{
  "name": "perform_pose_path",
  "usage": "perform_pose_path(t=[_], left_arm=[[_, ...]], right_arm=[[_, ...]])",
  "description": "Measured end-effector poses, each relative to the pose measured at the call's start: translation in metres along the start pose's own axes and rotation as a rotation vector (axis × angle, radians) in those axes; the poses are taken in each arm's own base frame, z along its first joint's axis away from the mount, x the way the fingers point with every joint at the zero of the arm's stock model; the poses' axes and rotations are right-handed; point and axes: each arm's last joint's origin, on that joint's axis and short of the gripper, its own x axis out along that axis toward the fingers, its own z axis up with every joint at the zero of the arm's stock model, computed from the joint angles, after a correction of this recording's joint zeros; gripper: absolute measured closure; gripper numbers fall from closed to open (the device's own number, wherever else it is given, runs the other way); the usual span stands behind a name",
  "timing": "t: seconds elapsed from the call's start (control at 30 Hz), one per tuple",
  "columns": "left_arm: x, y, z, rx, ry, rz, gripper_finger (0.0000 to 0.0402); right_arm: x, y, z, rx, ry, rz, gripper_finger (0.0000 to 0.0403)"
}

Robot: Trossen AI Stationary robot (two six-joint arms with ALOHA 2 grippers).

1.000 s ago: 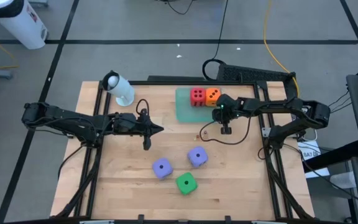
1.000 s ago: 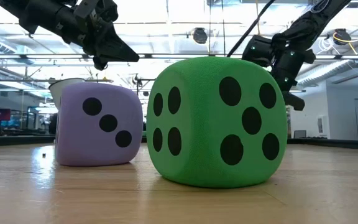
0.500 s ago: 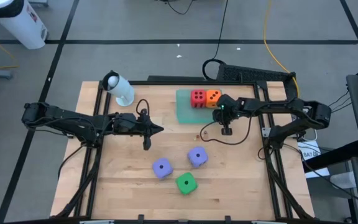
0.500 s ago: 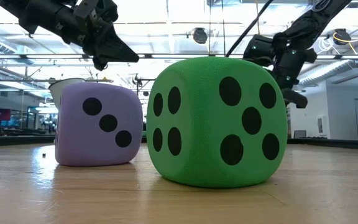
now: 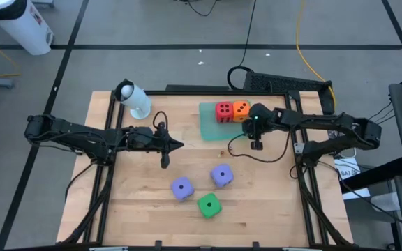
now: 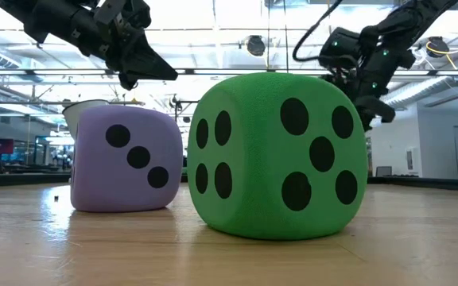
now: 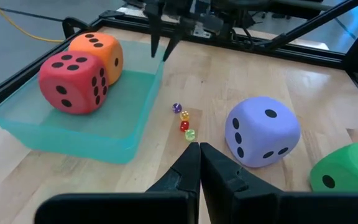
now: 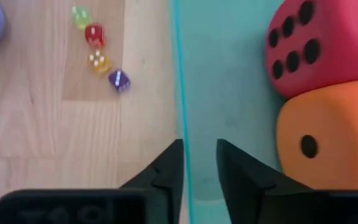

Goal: Pick & Place Dice
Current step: Adjust the transparent blue bin, then put the left big violet dice into the transparent blue bin

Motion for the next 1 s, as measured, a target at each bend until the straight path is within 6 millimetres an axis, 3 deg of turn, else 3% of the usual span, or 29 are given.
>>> perform_pose_path(t=[0.23,0.43,0.7,0.87,1.0], left_arm=[[-0.001,-0.005,-0.003,0.024,0.024,-0.016,0.0385],[-0.016,-0.014,0.008,0.058,-0.071,0.024,0.0385],[-0.032,-0.026,0.005,0.069,-0.079,0.098,0.0393],[-0.036,-0.031,0.003,0.103,-0.071,0.100,0.0397],[-0.039,-0.031,0.001,0.000,-0.048,0.087,0.0395]], right_arm=[[-0.027,-0.001,0.015,0.129,-0.223,0.008,0.0267],[-0.057,0.005,0.022,0.190,-0.604,0.110,0.0282],[-0.068,0.018,-0.008,0.300,-0.898,0.051,0.0352],[-0.057,0.027,-0.031,0.334,-0.960,0.066,0.0397],[-0.046,0.033,-0.049,0.339,-0.979,0.064,0.0394]])
